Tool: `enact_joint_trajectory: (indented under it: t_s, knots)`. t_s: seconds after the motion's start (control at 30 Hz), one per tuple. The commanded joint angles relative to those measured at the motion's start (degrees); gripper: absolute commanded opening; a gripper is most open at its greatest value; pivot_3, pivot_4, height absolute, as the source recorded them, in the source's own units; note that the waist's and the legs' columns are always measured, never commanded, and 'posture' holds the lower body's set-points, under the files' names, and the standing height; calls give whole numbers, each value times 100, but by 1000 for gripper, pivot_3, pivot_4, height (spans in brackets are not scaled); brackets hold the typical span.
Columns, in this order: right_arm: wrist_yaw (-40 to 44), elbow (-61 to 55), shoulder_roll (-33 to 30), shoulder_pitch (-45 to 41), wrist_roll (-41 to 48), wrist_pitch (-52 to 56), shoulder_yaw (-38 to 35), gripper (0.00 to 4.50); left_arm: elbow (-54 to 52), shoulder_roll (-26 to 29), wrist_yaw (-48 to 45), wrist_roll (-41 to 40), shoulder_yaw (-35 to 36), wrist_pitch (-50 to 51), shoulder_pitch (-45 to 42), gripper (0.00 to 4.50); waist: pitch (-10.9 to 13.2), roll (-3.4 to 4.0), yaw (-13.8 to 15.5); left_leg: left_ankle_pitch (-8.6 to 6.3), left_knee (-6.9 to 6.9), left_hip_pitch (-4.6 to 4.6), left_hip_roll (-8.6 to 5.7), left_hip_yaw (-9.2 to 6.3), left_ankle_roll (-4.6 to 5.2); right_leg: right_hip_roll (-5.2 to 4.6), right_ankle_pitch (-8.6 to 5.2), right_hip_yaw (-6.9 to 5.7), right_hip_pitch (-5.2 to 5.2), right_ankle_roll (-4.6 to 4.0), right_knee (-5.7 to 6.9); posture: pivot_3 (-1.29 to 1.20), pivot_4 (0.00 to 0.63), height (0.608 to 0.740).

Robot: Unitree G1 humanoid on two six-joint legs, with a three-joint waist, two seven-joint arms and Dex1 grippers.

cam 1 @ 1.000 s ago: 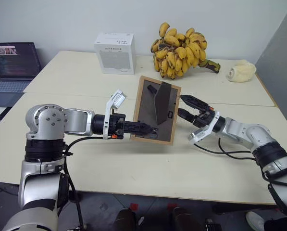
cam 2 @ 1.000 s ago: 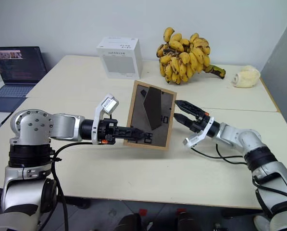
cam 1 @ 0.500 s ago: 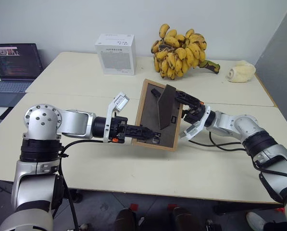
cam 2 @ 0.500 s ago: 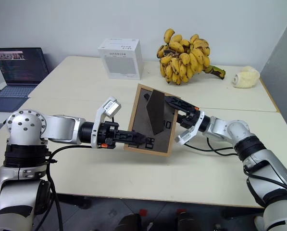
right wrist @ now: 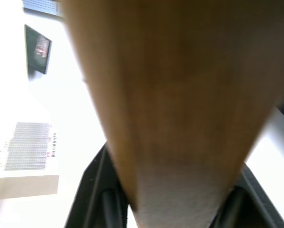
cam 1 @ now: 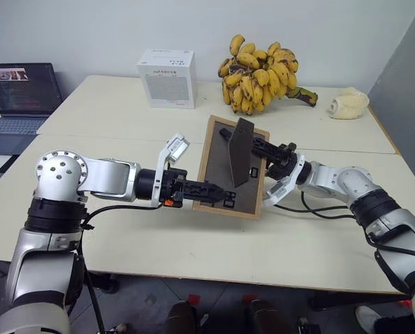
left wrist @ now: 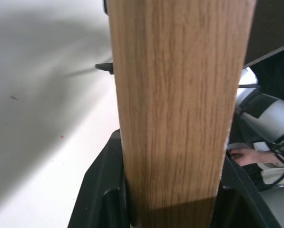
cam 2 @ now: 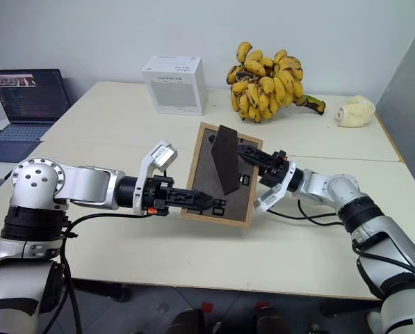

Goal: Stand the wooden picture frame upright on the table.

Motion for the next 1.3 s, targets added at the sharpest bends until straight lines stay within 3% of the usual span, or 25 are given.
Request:
enact_joint_trajectory:
  t_s: [0.03,0.43,0.73,0.93,1.17,1.2,1.3]
  knots:
    - [83,-148,-30,-104,-6,-44,69,1333,-233,175,75,-346,-41,-278,-81,1290,0,0,0,0,0,0,0,0,0,0,0,0,0,0,0,0,150,740]
    - [159,-162,-61,-97,29,-36,63,1312,-321,372,-323,-223,47,-479,200,1286,0,0,0,1,0,0,-2,0,2,0,0,0,0,0,0,0,150,740]
    - [187,42,-14,-220,67,-161,97,1312,-1062,589,-1161,644,535,-660,497,1286,0,0,-12,2,-1,0,-2,-1,3,0,0,-1,0,0,0,0,150,740]
    - [126,177,29,-362,71,-252,205,1312,-1299,704,-1287,661,670,-785,915,1286,0,0,-12,2,-1,1,0,-3,3,0,-1,-2,1,-1,0,0,150,740]
    - [111,183,104,-408,109,-250,253,1312,-1670,439,-1283,1721,542,-1239,964,1286,0,-3,6,3,-2,0,-5,-2,5,-4,-1,-2,2,-2,-2,0,150,740]
    - [110,173,103,-403,110,-247,257,1312,-1630,426,-1281,1699,530,-1198,968,1988,0,-7,4,3,-2,0,-6,-1,5,-5,-1,-2,2,-2,-2,0,150,740]
    - [166,175,103,-368,141,-257,239,1312,-1585,337,-1319,1798,594,-1252,970,2640,1,-12,0,3,-2,1,-4,-1,5,-4,0,-2,1,-2,-1,0,150,740]
